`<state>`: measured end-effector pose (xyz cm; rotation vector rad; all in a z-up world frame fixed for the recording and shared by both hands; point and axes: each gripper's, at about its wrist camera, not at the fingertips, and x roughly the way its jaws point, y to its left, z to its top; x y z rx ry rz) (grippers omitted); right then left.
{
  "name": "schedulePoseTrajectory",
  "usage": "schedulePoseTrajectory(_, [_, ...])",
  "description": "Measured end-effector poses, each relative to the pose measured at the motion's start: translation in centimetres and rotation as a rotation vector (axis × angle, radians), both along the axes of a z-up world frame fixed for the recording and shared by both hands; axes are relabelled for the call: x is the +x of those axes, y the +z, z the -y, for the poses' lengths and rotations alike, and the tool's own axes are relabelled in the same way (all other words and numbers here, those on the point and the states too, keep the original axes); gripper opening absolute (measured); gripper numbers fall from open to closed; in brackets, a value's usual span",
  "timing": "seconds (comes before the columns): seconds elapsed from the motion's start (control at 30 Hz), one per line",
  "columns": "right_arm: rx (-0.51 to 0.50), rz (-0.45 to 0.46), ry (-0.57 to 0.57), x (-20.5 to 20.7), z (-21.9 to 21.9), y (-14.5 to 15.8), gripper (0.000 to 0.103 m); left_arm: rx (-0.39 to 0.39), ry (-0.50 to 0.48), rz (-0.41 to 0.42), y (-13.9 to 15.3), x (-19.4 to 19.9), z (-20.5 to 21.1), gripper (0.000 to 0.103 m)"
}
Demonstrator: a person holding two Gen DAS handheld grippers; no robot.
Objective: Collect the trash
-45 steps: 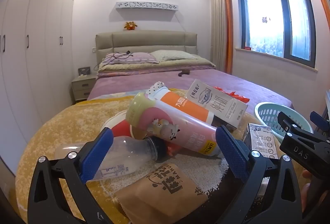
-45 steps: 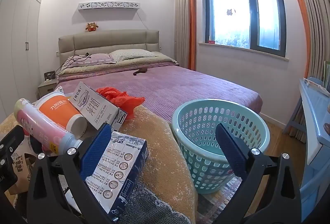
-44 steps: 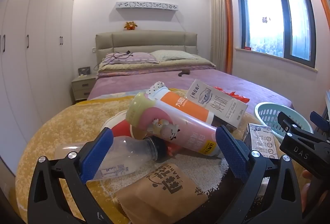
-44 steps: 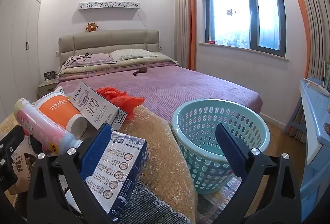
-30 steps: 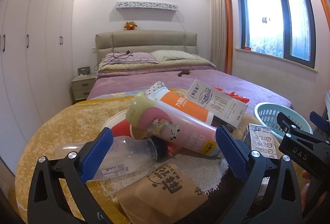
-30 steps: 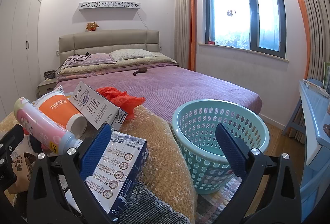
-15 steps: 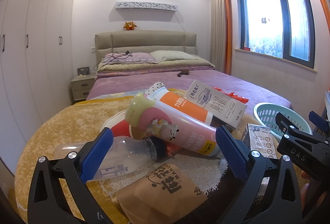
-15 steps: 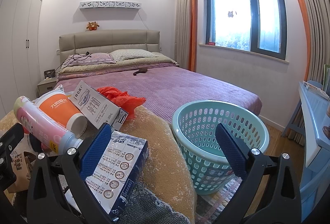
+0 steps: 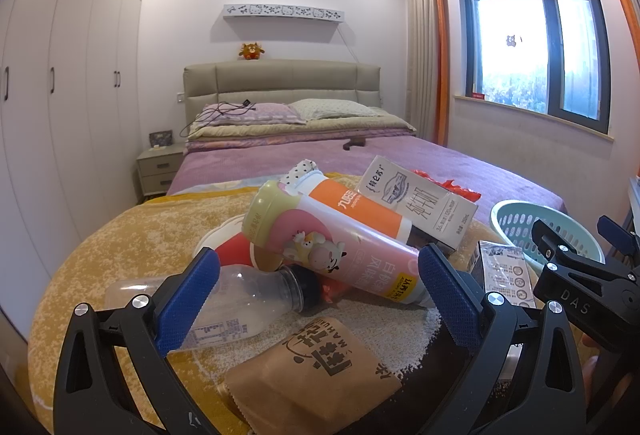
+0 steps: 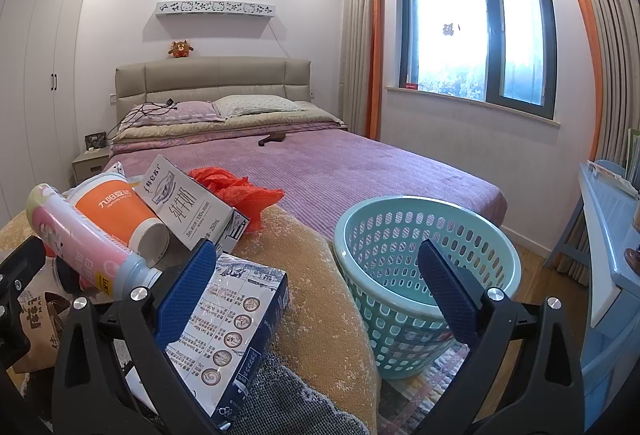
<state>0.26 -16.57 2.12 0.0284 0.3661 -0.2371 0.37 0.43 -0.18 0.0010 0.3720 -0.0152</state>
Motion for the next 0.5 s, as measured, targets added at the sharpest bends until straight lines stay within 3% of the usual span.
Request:
schedulePoseTrajectory(0.33, [-0.031,-0.006,0.001,-0.3,0.0,0.1,0.096,-0.020,0.003,-0.015,0.8,-1.2,-1.1,0.096])
schedulePoseTrajectory(0.4, [-0.055,-0.016,0.003,-0.9,-0.1,0.2,0.096,-0.045,0.011,-0.025,1.3,-2.3,-2.4,0.096])
schedulePoseTrajectory(0.5, [-0.008,-0.065,0.042,-1.6,0.2,0.2,0.096,-0.117,0.007,-0.071,1.6,-3.5,-5.0,0.096])
